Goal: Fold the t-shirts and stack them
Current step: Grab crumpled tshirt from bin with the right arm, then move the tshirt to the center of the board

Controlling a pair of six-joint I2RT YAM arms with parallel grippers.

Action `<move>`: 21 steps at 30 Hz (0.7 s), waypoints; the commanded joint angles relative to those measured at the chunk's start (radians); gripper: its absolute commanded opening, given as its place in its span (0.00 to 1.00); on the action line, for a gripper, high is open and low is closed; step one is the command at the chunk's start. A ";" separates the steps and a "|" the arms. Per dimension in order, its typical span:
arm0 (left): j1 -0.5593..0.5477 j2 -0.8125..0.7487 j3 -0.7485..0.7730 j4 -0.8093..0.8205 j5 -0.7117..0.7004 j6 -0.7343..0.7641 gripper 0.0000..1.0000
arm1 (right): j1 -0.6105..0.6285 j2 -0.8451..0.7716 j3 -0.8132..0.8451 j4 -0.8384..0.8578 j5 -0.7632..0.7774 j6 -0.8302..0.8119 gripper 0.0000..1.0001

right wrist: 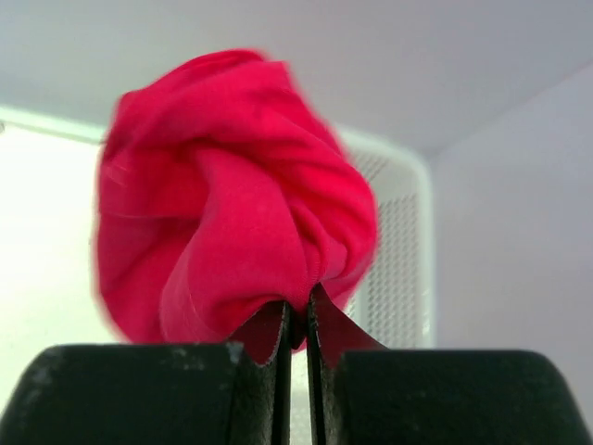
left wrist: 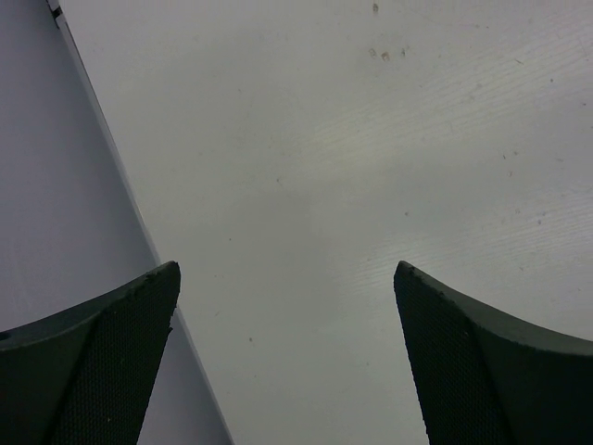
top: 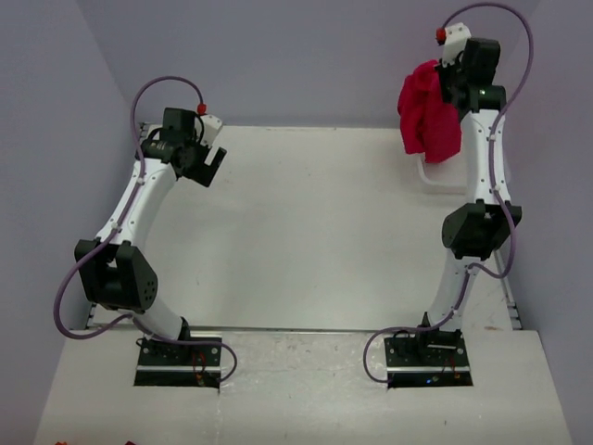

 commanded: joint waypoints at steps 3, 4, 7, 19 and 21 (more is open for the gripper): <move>0.008 -0.031 0.042 0.024 0.043 0.013 0.97 | 0.021 -0.096 0.113 -0.006 0.103 -0.080 0.00; 0.008 -0.044 0.041 0.022 0.043 0.016 0.97 | 0.021 -0.104 0.110 -0.018 0.117 -0.032 0.00; 0.008 -0.087 0.020 0.011 0.046 0.026 0.97 | 0.024 -0.206 -0.020 0.005 0.038 0.015 0.00; 0.009 -0.166 -0.062 0.005 0.036 0.042 0.97 | 0.151 -0.242 -0.010 0.056 0.085 -0.016 0.00; 0.009 -0.176 -0.063 0.004 0.039 0.033 0.97 | 0.156 -0.223 0.099 0.069 0.125 -0.066 0.00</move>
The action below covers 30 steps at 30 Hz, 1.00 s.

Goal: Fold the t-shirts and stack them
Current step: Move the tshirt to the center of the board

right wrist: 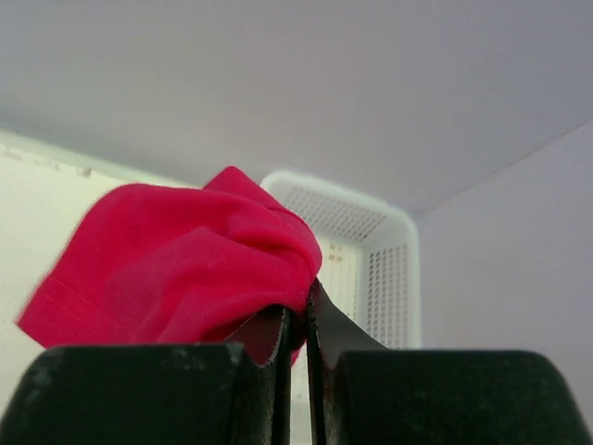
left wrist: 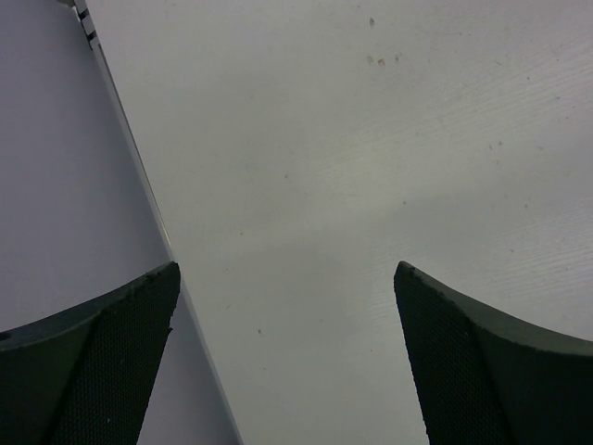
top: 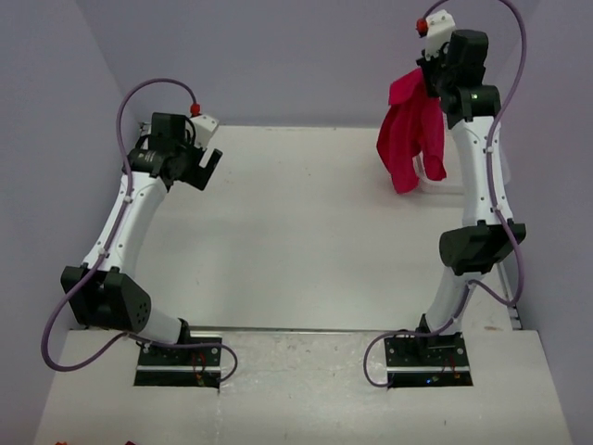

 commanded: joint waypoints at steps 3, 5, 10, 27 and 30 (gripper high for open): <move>0.009 -0.053 -0.013 -0.002 0.010 -0.001 0.97 | 0.011 -0.060 0.169 0.231 0.108 -0.167 0.00; 0.009 -0.059 -0.017 -0.003 0.010 0.000 0.97 | 0.011 -0.074 0.175 0.363 0.117 -0.227 0.00; 0.009 -0.073 -0.007 -0.014 0.015 -0.009 0.97 | 0.044 -0.108 0.224 0.543 0.041 -0.356 0.00; 0.040 -0.181 -0.049 0.017 -0.019 0.017 0.98 | 0.486 -0.421 0.044 0.162 0.093 -0.236 0.00; 0.057 -0.188 -0.048 0.015 -0.025 0.026 0.98 | 0.508 -0.486 -0.027 0.051 0.097 -0.186 0.00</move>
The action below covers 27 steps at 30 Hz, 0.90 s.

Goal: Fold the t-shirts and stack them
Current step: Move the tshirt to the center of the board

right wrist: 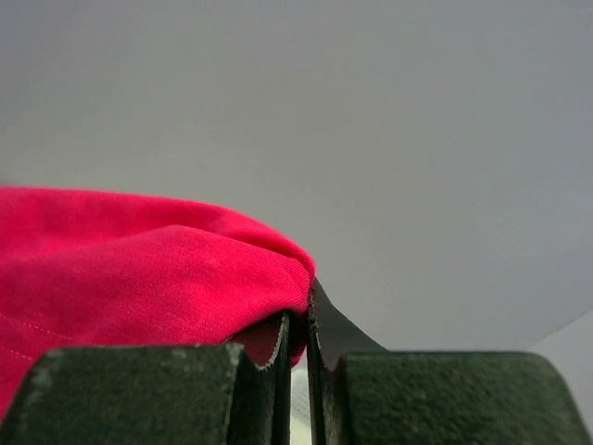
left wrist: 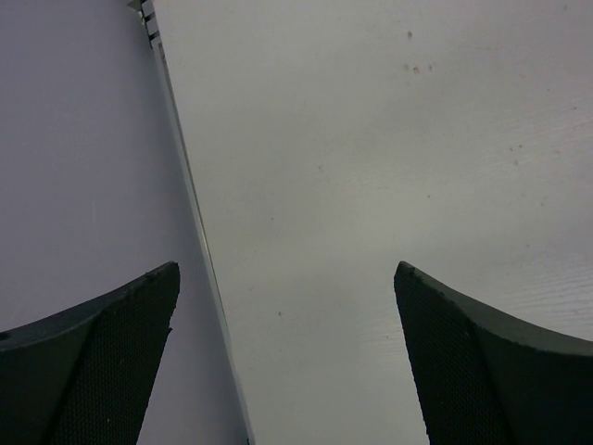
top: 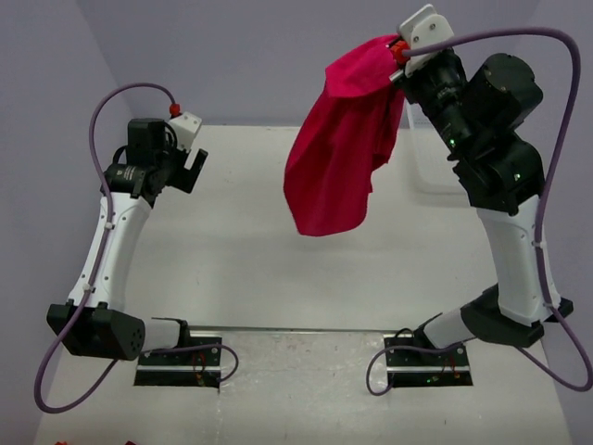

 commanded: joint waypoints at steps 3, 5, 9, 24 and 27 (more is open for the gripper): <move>0.028 -0.036 -0.006 0.021 -0.009 0.030 0.98 | 0.005 -0.162 -0.285 -0.111 0.010 0.085 0.00; 0.028 -0.031 -0.007 0.024 0.002 0.024 0.97 | -0.004 -0.238 -0.410 -0.113 -0.084 0.114 0.00; 0.028 -0.001 -0.001 0.008 0.068 -0.007 0.96 | -0.030 -0.213 -0.656 -0.074 -0.211 0.165 0.00; -0.082 0.136 0.000 -0.054 0.380 0.102 0.91 | -0.279 0.200 -0.354 -0.241 -0.241 0.119 0.85; -0.131 0.171 -0.015 -0.036 0.415 0.114 0.91 | -0.300 0.073 -0.550 -0.243 -0.260 0.098 0.84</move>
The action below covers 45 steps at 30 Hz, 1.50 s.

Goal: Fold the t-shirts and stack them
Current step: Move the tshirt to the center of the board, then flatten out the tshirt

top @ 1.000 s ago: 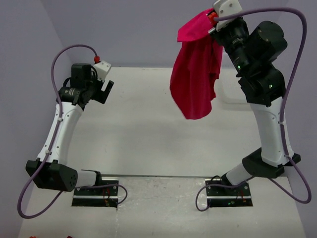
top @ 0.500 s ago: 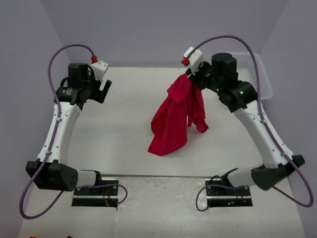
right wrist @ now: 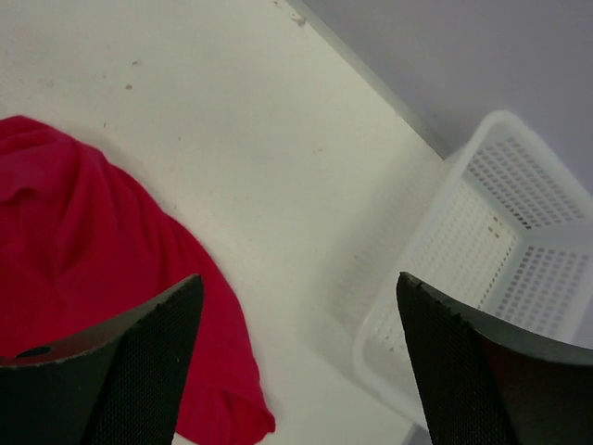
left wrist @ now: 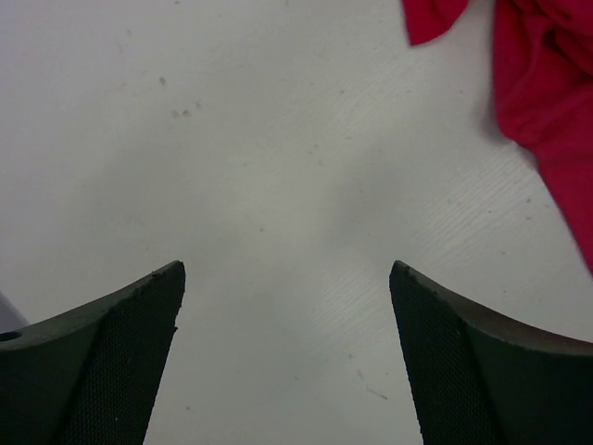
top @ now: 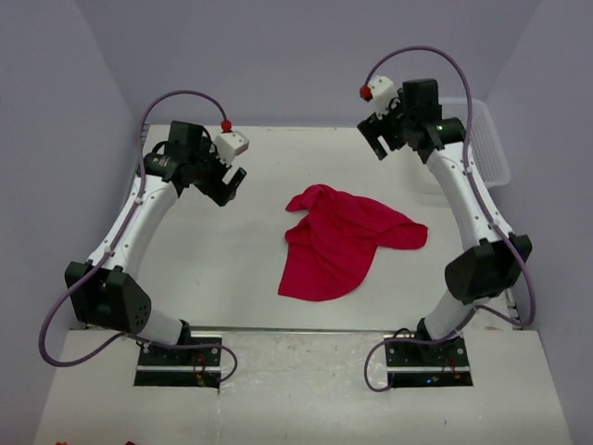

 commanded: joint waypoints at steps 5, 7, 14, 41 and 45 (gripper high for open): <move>-0.059 0.128 0.023 0.072 0.142 -0.006 0.87 | -0.034 -0.276 -0.381 -0.042 -0.057 -0.017 0.71; -0.062 0.197 0.053 0.092 0.157 -0.026 0.86 | -0.036 -0.293 -0.416 -0.048 -0.075 0.004 0.70; -0.163 0.404 0.204 0.141 0.197 -0.087 0.88 | -0.037 -0.256 -0.453 -0.076 -0.137 0.020 0.78; -0.411 0.583 0.393 0.210 -0.017 -0.254 0.86 | -0.125 -0.187 -0.513 -0.008 -0.206 0.078 0.61; -0.416 0.581 0.346 0.238 -0.017 -0.267 0.84 | -0.148 -0.186 -0.503 -0.010 -0.210 0.081 0.57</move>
